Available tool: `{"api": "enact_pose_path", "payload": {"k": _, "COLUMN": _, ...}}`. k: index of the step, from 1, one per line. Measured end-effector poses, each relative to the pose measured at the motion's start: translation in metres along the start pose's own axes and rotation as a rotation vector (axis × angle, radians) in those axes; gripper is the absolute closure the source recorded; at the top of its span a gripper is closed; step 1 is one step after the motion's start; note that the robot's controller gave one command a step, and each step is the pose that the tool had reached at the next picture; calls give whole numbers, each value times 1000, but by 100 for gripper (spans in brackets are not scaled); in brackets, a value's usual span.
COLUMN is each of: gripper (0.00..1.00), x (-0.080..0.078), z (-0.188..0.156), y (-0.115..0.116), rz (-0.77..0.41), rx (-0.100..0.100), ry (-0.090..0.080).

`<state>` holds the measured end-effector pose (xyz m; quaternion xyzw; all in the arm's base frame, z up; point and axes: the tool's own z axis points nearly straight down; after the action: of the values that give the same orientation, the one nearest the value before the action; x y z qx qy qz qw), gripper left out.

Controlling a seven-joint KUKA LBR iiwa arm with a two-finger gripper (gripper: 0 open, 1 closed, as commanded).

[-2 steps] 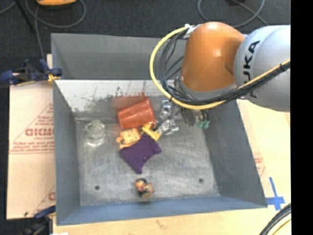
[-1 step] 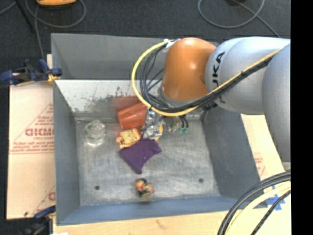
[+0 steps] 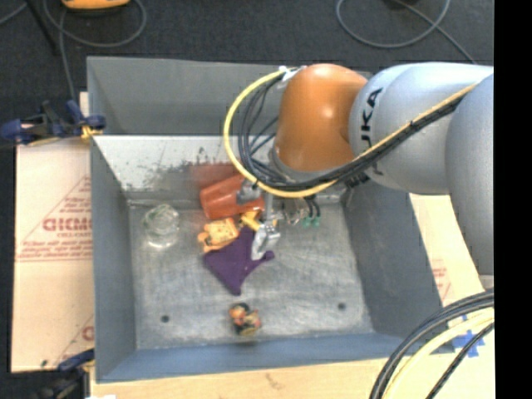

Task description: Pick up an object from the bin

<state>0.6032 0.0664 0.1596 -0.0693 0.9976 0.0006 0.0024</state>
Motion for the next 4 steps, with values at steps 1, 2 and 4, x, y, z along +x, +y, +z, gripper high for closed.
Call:
{"api": "enact_pose_path", "payload": {"k": 1, "gripper": 0, "x": 0, "z": 0, "y": 0, "rz": 0, "rx": 0, "ry": 0}}
{"api": "enact_pose_path", "payload": {"k": 2, "gripper": 100, "x": -16, "z": 69, "y": 24, "rz": -246, "rx": 9, "ry": -18}}
{"api": "enact_pose_path", "payload": {"k": 4, "gripper": 100, "x": -13, "z": 66, "y": 22, "rz": -245, "rx": 7, "ry": -22}}
